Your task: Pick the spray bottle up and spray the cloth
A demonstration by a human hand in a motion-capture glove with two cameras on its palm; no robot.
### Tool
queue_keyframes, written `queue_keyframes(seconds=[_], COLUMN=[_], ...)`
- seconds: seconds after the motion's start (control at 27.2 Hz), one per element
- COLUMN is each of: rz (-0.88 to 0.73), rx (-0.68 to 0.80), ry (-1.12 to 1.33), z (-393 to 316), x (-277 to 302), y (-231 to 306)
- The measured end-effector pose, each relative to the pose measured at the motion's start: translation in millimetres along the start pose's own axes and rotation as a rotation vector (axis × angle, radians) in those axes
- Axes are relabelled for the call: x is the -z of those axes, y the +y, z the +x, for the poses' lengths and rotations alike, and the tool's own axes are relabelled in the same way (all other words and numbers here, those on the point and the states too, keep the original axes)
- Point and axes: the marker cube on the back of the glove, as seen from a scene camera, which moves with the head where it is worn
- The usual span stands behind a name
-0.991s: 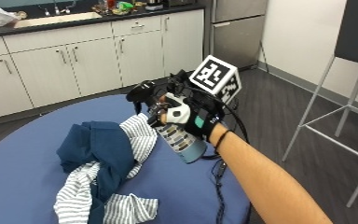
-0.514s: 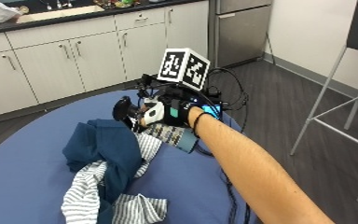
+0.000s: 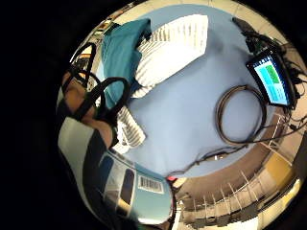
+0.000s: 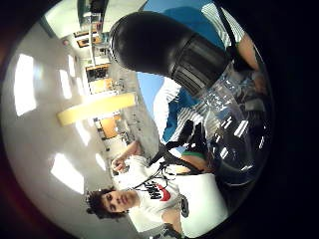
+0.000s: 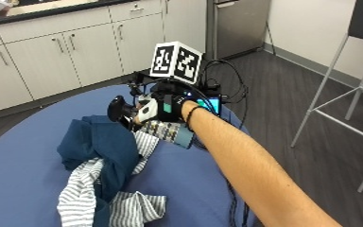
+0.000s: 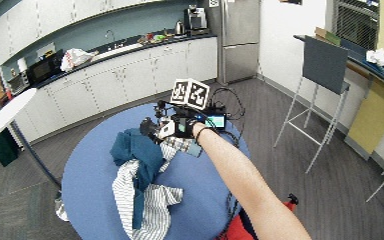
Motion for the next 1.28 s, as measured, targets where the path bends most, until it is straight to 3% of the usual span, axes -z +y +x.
queue_keyframes(seconds=[1.28], rz=[-0.071], rx=[-0.047], ry=[0.024], z=[13.8], x=[-8.5], y=[3.0])
